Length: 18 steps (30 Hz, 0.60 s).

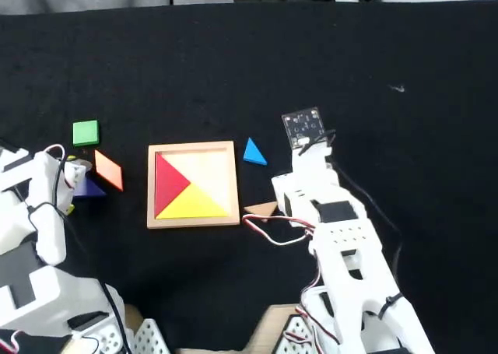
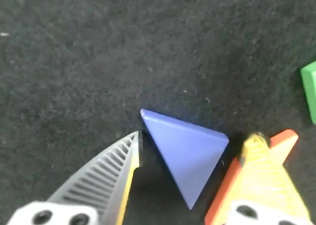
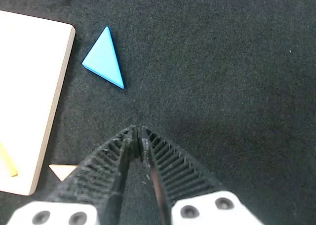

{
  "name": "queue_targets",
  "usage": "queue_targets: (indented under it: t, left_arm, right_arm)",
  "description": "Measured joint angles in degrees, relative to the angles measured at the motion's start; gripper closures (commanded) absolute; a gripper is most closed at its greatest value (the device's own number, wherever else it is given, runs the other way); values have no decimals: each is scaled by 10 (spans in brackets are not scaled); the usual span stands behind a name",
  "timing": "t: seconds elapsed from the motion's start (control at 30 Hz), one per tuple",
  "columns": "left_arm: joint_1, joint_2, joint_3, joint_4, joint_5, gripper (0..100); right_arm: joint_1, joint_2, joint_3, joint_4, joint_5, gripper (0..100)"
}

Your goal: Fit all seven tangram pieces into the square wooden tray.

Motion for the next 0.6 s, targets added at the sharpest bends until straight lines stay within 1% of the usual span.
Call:
queue_targets:
  t: [0.3, 0.43, 0.6]
  left_arm:
    - [-1, 2, -10, 2, -1, 744]
    - [-1, 2, -24, 1, -14, 744]
    - [-2, 2, -37, -28, -18, 744]
  right_arm:
    - [0, 0, 0, 0, 0, 984]
    - [0, 0, 0, 0, 0, 984]
    - [0, 0, 0, 0, 0, 984]
